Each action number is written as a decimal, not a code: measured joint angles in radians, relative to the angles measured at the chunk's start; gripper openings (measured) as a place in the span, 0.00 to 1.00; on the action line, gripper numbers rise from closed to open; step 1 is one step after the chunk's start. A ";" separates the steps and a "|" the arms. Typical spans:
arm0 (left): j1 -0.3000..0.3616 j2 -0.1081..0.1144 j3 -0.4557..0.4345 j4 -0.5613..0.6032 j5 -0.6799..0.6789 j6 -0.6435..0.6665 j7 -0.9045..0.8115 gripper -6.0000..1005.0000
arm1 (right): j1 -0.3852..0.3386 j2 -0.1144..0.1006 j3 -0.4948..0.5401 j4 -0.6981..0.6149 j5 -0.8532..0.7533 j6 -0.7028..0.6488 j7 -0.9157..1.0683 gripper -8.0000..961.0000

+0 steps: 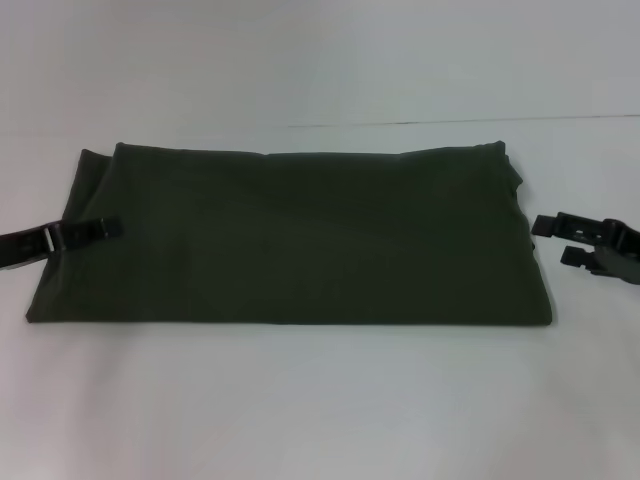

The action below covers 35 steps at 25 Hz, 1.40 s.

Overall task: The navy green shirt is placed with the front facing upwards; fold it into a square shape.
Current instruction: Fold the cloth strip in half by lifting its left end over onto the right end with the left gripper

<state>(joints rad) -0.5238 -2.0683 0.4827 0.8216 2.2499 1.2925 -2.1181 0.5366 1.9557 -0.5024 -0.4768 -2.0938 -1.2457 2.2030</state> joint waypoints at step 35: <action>-0.055 0.032 0.020 0.056 0.391 -0.024 -0.146 0.63 | 0.040 0.017 -0.080 0.000 -0.009 0.027 0.002 0.99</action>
<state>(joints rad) -0.5786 -2.0366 0.5023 0.8778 2.6411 1.2685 -2.2640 0.5763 1.9725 -0.5824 -0.4771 -2.1030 -1.2185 2.2049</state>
